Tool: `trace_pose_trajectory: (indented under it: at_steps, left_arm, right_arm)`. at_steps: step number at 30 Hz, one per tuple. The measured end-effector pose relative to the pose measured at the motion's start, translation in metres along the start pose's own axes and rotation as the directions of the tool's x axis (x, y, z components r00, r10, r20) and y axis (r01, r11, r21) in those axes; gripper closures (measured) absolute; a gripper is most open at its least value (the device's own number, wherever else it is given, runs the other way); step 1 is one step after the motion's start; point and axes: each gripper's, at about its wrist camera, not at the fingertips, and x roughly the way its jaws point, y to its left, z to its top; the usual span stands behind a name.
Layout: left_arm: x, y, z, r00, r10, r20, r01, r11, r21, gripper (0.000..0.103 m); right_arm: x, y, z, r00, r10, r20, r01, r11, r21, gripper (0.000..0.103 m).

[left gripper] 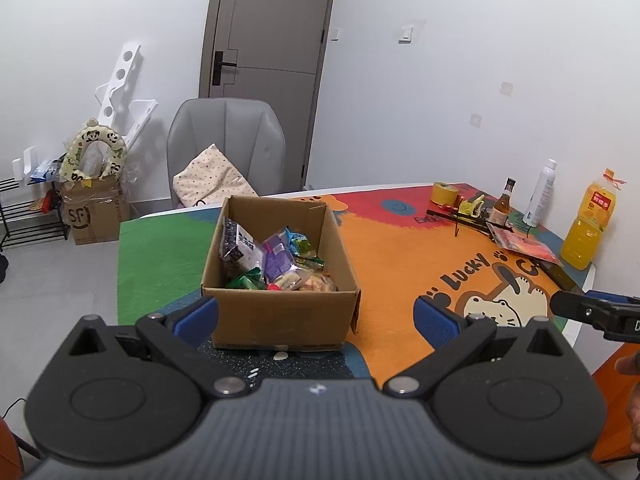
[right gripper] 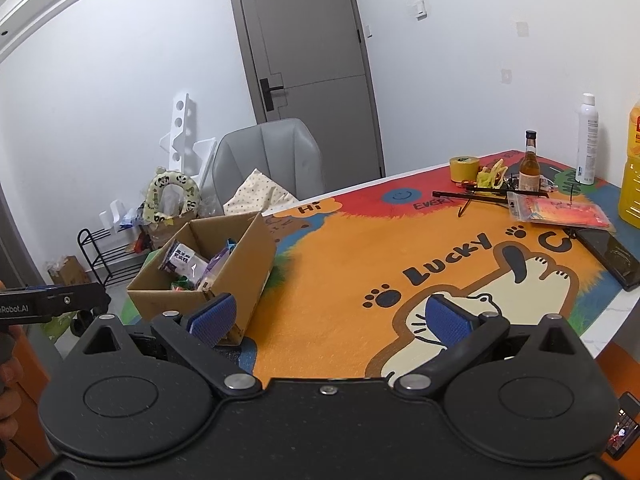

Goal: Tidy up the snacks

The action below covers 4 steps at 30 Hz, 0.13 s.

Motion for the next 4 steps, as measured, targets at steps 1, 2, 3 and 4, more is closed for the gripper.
trace_pose_trajectory:
  at_steps: [1,2,3,4]
  left_arm:
    - [0.0004,-0.0009,0.0000,1.000,0.000,0.000,0.000,1.000,0.001,0.000]
    - [0.0000,-0.0001,-0.0001,1.000,0.000,0.001,0.000,1.000,-0.001,0.000]
    - [0.0000,-0.0001,0.0000,1.000,-0.002,0.001,0.002,1.000,-0.001,0.000]
    - [0.0005,-0.0008,0.0000,1.000,-0.004,0.001,0.004,1.000,0.000,0.000]
  right_arm:
    - [-0.0001,0.0005,-0.0005,1.000,0.001,-0.001,-0.001,1.000,-0.002,0.000]
    - [0.0002,0.0011,-0.0006,1.000,0.001,-0.001,-0.001,1.000,-0.004,0.000]
    - [0.0006,0.0016,-0.0008,1.000,0.001,-0.002,-0.001,1.000,-0.006,0.000]
    - [0.0008,0.0020,-0.0014,1.000,0.002,-0.003,-0.002,1.000,-0.006,0.000]
